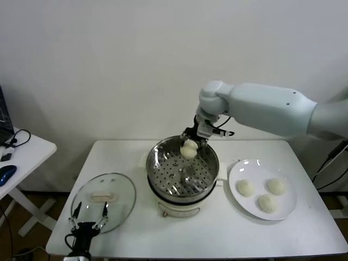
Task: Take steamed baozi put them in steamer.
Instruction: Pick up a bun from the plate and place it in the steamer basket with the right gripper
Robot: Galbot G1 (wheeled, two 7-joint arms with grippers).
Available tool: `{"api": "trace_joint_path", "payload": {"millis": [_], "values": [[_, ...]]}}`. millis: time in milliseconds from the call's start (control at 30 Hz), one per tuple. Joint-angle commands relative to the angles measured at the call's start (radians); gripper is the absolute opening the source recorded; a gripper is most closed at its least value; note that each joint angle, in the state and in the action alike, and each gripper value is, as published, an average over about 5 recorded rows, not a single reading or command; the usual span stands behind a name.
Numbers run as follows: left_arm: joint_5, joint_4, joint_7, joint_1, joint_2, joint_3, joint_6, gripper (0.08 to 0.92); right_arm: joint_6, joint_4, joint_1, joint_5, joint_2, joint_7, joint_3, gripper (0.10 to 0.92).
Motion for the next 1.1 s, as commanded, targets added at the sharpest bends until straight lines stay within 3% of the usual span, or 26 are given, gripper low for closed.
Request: {"api": "trace_joint_path", "payload": {"millis": [33,400,667,900,1100], "values": [[0.005,0.012,-0.001,-0.003,0.000,0.001,-0.004,0.823,0.038,-0.102,-0.102,-0.110,0.050,0.031,0.029,0.645],[0.010,0.026,-0.001,-0.008,0.001,0.000,-0.019,0.823,0.051,-0.172,-0.159,-0.193,0.095,0.085,0.103,0.645],[0.014,0.020,-0.001,-0.005,0.002,-0.001,-0.021,0.823,0.043,-0.152,-0.139,-0.131,0.082,0.059,0.084,0.667],[0.017,0.010,0.000,-0.001,0.000,0.002,-0.020,0.823,0.033,-0.095,-0.014,0.063,0.009,0.018,0.033,0.810],[0.023,0.012,0.000,0.003,0.000,0.004,-0.022,0.823,-0.042,-0.026,0.228,0.463,-0.093,-0.057,-0.161,0.822]]}}
